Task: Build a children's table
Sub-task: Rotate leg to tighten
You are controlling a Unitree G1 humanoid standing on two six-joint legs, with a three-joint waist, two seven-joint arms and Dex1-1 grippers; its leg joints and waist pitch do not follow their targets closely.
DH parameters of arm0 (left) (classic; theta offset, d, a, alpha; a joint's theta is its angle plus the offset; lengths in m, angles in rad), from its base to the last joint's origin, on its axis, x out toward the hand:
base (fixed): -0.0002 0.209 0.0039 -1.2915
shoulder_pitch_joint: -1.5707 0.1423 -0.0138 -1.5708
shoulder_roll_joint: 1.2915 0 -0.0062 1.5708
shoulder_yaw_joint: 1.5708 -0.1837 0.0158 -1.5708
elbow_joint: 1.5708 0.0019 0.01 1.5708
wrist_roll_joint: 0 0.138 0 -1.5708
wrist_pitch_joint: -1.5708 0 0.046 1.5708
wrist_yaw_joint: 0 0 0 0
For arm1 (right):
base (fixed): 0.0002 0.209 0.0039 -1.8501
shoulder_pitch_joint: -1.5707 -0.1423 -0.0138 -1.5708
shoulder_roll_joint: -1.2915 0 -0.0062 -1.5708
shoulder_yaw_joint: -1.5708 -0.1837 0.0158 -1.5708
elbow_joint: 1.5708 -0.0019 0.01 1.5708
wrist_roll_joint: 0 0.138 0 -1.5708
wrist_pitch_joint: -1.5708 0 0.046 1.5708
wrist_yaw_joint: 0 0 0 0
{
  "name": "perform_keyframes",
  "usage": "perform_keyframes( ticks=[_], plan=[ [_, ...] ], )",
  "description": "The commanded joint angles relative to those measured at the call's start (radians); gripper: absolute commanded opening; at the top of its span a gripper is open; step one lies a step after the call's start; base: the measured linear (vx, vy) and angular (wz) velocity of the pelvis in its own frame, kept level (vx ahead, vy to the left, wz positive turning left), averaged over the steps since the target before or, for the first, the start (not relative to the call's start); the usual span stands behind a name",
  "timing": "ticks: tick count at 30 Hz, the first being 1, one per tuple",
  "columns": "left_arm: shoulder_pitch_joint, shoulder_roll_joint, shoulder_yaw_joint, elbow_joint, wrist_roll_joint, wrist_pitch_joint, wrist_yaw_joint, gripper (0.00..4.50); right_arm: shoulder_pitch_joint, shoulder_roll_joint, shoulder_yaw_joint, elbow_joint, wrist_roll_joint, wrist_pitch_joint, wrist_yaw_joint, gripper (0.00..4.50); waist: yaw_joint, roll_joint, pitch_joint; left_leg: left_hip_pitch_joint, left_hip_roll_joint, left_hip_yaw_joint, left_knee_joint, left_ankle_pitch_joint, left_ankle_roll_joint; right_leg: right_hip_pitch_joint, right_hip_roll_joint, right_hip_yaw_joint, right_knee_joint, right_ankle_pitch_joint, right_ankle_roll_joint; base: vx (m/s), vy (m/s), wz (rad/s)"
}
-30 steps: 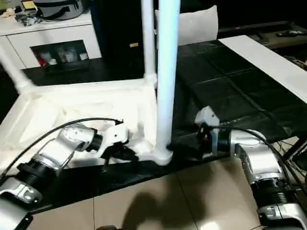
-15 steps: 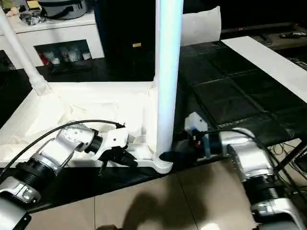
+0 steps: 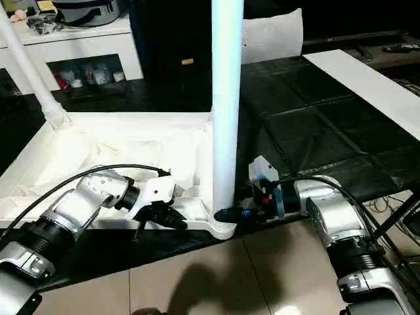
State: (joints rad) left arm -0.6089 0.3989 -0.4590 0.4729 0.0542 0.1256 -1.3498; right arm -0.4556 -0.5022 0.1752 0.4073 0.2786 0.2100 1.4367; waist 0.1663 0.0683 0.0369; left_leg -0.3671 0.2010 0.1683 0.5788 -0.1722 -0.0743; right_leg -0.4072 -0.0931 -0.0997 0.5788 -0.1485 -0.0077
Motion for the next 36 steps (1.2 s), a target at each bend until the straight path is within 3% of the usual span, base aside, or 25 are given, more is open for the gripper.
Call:
perform_keyframes(
  ticks=[1,4,7,9,11,12,14,15,18,19,20,21,22,23,24,26,30,31,34,35,36],
  plan=[
    [0.013,-0.009,-0.042,-0.01,0.013,0.039,-0.035,0.0,0.013,0.023,-0.022,-0.04,0.045,0.046,-0.03,1.94,-0.005,-0.02,-0.065,0.006,0.028,-0.001,-0.061,-0.228,0.067,0.054,-0.054,0.043,-0.065,-0.349,-0.178,0.0,0.0,0.0],
    [0.006,-0.047,-0.008,0.0,0.006,0.108,0.043,0.0,0.014,0.068,-0.04,-0.041,0.015,0.105,-0.183,1.94,-0.007,-0.02,-0.063,0.005,0.027,-0.001,-0.062,-0.23,0.062,0.054,-0.054,0.042,-0.067,-0.365,-0.176,0.0,0.0,0.0],
    [-0.003,-0.086,0.022,0.019,0.003,0.157,0.121,0.0,0.002,0.114,-0.055,-0.016,-0.035,0.13,-0.338,1.93,-0.023,-0.018,-0.051,0.015,0.015,-0.003,-0.065,-0.3,0.025,0.047,-0.055,0.031,-0.09,-0.536,-0.121,0.0,0.0,0.0],
    [-0.024,-0.155,0.069,0.052,-0.008,0.229,0.243,0.0,-0.029,0.197,-0.094,0.037,-0.097,0.199,-0.6,1.93,-0.044,-0.014,-0.045,0.013,0.009,-0.009,-0.068,-0.331,0.006,0.048,-0.052,0.023,-0.101,-0.616,-0.074,0.0,0.0,0.0],
    [-0.033,-0.175,0.084,0.066,-0.008,0.238,0.285,0.0,-0.039,0.223,-0.113,0.054,-0.103,0.224,-0.671,1.93,-0.062,-0.014,-0.044,0.023,0.004,-0.012,-0.065,-0.383,-0.006,0.044,-0.05,0.009,-0.113,-0.667,-0.048,0.0,0.0,0.0],
    [-0.039,-0.188,0.092,0.075,-0.008,0.243,0.311,0.0,-0.046,0.24,-0.126,0.064,-0.106,0.24,-0.715,1.93,-0.085,-0.012,-0.042,0.025,-0.001,-0.016,-0.062,-0.428,-0.003,0.042,-0.048,-0.002,-0.126,-0.698,-0.02,0.0,0.0,0.0],
    [-0.069,-0.234,0.128,0.12,-0.008,0.234,0.414,0.0,-0.068,0.295,-0.174,0.104,-0.107,0.258,-0.871,1.93,-0.104,-0.007,-0.045,0.026,-0.001,-0.02,-0.061,-0.445,0.005,0.046,-0.048,-0.014,-0.134,-0.687,-0.012,0.0,0.0,0.0],
    [-0.082,-0.255,0.145,0.14,-0.004,0.224,0.457,0.0,-0.072,0.316,-0.189,0.114,-0.11,0.255,-0.923,1.93,-0.12,0.003,-0.043,0.03,0.005,-0.022,-0.065,-0.48,0.01,0.044,-0.045,-0.024,-0.14,-0.66,-0.018,0.0,0.0,0.0],
    [-0.103,-0.285,0.161,0.172,0.016,0.197,0.525,0.0,-0.061,0.35,-0.197,0.109,-0.107,0.197,-0.947,1.93,-0.143,0.009,-0.042,0.039,0.018,-0.033,-0.074,-0.571,0.022,0.06,-0.047,-0.045,-0.15,-0.592,-0.017,0.0,0.0,0.0],
    [-0.105,-0.287,0.162,0.173,0.018,0.195,0.529,0.0,-0.06,0.351,-0.196,0.107,-0.108,0.191,-0.948,2.28,-0.144,0.009,-0.042,0.038,0.02,-0.034,-0.077,-0.579,0.025,0.063,-0.048,-0.046,-0.149,-0.578,-0.019,0.0,0.0,0.0],
    [-0.108,-0.298,0.168,0.177,0.019,0.188,0.543,0.0,-0.048,0.362,-0.197,0.089,-0.113,0.172,-0.957,2.49,-0.144,0.007,-0.041,0.031,0.017,-0.033,-0.079,-0.565,0.03,0.066,-0.054,-0.044,-0.146,-0.568,-0.021,0.0,0.0,0.0],
    [-0.108,-0.303,0.169,0.175,0.017,0.182,0.541,0.0,-0.04,0.367,-0.202,0.073,-0.112,0.178,-0.963,2.65,-0.143,0.003,-0.039,0.041,0.009,-0.026,-0.07,-0.55,0.03,0.053,-0.058,-0.045,-0.158,-0.604,-0.023,0.0,0.0,0.0],
    [-0.106,-0.303,0.165,0.172,0.017,0.177,0.532,0.0,-0.034,0.369,-0.206,0.061,-0.109,0.184,-0.963,2.65,-0.141,0.001,-0.039,0.044,0.004,-0.025,-0.067,-0.534,0.032,0.051,-0.059,-0.046,-0.16,-0.616,-0.023,0.0,0.0,0.0],
    [-0.103,-0.3,0.157,0.169,0.022,0.167,0.522,0.0,-0.028,0.367,-0.206,0.05,-0.107,0.183,-0.959,2.72,-0.136,-0.001,-0.042,0.038,0.002,-0.023,-0.066,-0.497,0.035,0.055,-0.062,-0.044,-0.157,-0.612,-0.03,0.0,0.0,0.0],
    [-0.102,-0.296,0.151,0.174,0.027,0.153,0.519,0.0,-0.024,0.366,-0.205,0.041,-0.106,0.184,-0.961,2.87,-0.129,-0.003,-0.046,0.031,0.004,-0.022,-0.069,-0.458,0.041,0.059,-0.064,-0.038,-0.15,-0.583,-0.038,0.0,0.0,0.0],
    [-0.104,-0.284,0.145,0.196,0.037,0.126,0.52,0.0,-0.009,0.351,-0.196,0.015,-0.114,0.161,-0.958,3.06,-0.121,0.003,-0.049,0.024,0.012,-0.024,-0.077,-0.428,0.046,0.061,-0.064,-0.025,-0.136,-0.517,-0.066,0.0,0.0,0.0],
    [-0.101,-0.262,0.138,0.205,0.047,0.076,0.511,0.0,0.015,0.326,-0.202,-0.03,-0.097,0.177,-0.926,3.47,-0.098,-0.003,-0.06,0.01,0.018,-0.018,-0.076,-0.321,0.057,0.067,-0.066,-0.001,-0.102,-0.343,-0.138,0.0,0.0,0.0],
    [-0.098,-0.247,0.132,0.207,0.055,0.042,0.503,0.0,0.035,0.312,-0.201,-0.069,-0.095,0.184,-0.914,3.47,-0.095,-0.009,-0.06,0.008,0.018,-0.015,-0.075,-0.307,0.061,0.066,-0.065,0.002,-0.099,-0.331,-0.145,0.0,0.0,0.0],
    [-0.098,-0.231,0.133,0.21,0.066,-0.002,0.512,0.0,0.067,0.287,-0.203,-0.122,-0.095,0.204,-0.906,3.7,-0.073,-0.011,-0.067,0.0,0.017,-0.011,-0.066,-0.222,0.079,0.069,-0.068,0.009,-0.086,-0.301,-0.149,0.0,0.0,0.0],
    [-0.099,-0.23,0.136,0.212,0.067,-0.011,0.518,0.0,0.074,0.281,-0.203,-0.133,-0.097,0.204,-0.904,3.91,-0.062,-0.013,-0.072,0.0,0.018,-0.01,-0.061,-0.176,0.083,0.065,-0.069,0.013,-0.075,-0.252,-0.16,0.0,0.0,0.0],
    [-0.1,-0.224,0.15,0.207,0.053,-0.044,0.509,0.0,0.109,0.26,-0.204,-0.181,-0.091,0.204,-0.893,3.98,-0.057,-0.011,-0.073,-0.01,0.016,-0.01,-0.058,-0.133,0.091,0.069,-0.067,0.013,-0.067,-0.212,-0.165,0.0,0.0,0.0]
  ],
)
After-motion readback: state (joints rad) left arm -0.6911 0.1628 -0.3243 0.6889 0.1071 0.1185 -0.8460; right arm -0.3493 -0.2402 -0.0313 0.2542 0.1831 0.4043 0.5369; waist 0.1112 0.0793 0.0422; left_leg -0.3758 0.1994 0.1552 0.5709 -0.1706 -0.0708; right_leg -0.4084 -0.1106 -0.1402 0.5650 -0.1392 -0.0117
